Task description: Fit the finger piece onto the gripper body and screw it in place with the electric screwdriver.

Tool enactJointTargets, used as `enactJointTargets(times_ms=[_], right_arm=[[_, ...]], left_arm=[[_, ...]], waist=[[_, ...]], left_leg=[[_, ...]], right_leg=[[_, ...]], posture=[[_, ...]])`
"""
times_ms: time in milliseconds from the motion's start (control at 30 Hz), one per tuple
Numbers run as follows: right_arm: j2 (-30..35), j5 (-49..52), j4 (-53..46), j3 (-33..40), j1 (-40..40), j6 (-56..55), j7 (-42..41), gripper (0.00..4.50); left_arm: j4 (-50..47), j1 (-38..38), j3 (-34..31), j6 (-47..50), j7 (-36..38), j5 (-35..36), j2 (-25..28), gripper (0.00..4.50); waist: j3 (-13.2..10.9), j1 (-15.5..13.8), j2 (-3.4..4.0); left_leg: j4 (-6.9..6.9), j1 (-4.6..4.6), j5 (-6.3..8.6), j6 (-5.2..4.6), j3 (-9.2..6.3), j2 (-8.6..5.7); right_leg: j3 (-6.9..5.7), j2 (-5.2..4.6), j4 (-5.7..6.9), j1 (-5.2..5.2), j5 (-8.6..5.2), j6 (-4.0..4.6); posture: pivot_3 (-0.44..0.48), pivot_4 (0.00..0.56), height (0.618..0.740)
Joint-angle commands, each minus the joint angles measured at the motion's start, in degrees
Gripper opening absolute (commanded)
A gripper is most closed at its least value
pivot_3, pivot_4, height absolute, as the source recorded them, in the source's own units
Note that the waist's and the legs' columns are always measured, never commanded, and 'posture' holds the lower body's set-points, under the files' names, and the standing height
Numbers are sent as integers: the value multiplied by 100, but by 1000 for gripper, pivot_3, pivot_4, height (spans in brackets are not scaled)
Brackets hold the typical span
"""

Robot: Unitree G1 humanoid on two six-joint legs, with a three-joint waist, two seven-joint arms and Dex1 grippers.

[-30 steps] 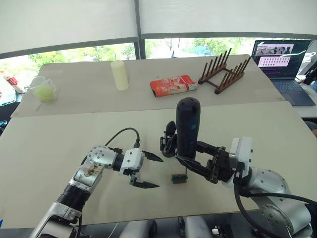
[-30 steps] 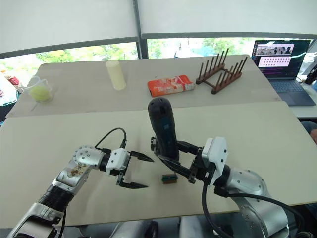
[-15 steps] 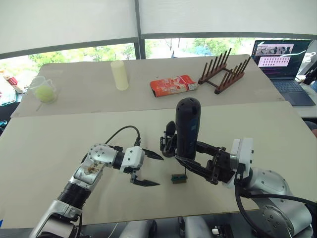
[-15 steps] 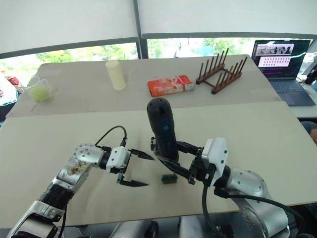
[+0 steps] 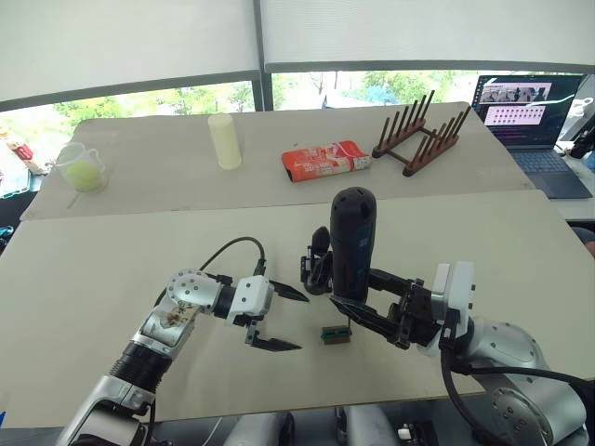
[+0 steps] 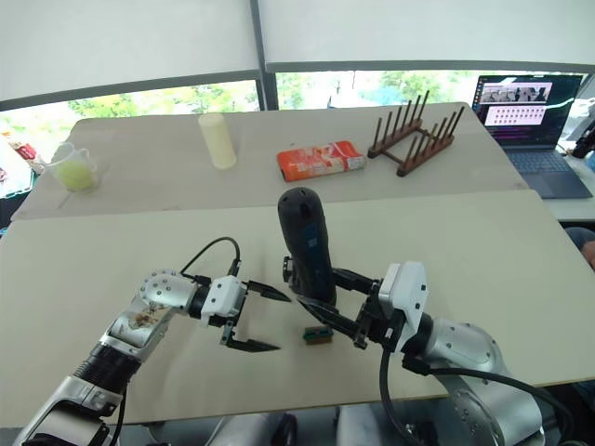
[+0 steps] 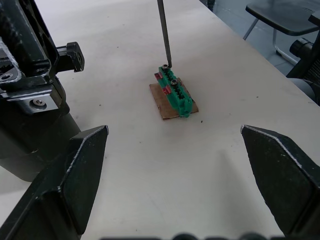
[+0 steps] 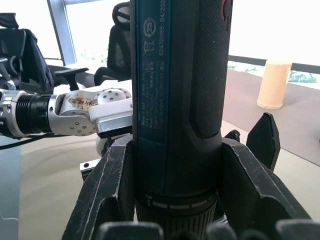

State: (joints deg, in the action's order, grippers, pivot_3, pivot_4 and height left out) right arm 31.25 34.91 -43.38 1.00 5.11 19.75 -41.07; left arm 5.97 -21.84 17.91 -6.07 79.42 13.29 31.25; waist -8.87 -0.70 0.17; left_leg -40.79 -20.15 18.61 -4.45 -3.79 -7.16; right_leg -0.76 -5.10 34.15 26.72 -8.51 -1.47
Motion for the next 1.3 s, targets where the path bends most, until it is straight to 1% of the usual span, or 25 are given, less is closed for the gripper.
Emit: enactJointTargets(times_ms=[33, 700, 967, 1300], right_arm=[[4, 109, -316, 166, -53, -243, -20, 1895], [171, 384, -317, 186, -11, -96, -57, 1895], [165, 231, -161, 97, 6, -209, -136, 1895], [119, 35, 184, 98, -251, -373, -352, 1895]], left_arm=[[-133, -32, -11, -26, -1, 12, -1, 4500], [-242, 47, 44, -19, -18, 12, -25, 4500], [-219, 4, 84, -16, -38, 14, -61, 4500], [-201, 21, 83, -36, -104, -12, -85, 4500]], waist=[[0, 0, 0], [0, -1, 0], [0, 0, 0], [0, 1, 0]], left_leg=[[0, 0, 0, 0, 0, 0], [0, 0, 0, 0, 0, 0], [0, 0, 0, 0, 0, 1], [-1, 0, 0, 0, 0, 1]], right_leg=[[0, 0, 0, 0, 0, 0], [0, 0, 0, 0, 0, 0], [0, 0, 0, -1, 0, 0], [0, 0, 0, -1, 0, 0]], posture=[[0, 150, 740], [0, 150, 740], [0, 150, 740], [0, 150, 740]])
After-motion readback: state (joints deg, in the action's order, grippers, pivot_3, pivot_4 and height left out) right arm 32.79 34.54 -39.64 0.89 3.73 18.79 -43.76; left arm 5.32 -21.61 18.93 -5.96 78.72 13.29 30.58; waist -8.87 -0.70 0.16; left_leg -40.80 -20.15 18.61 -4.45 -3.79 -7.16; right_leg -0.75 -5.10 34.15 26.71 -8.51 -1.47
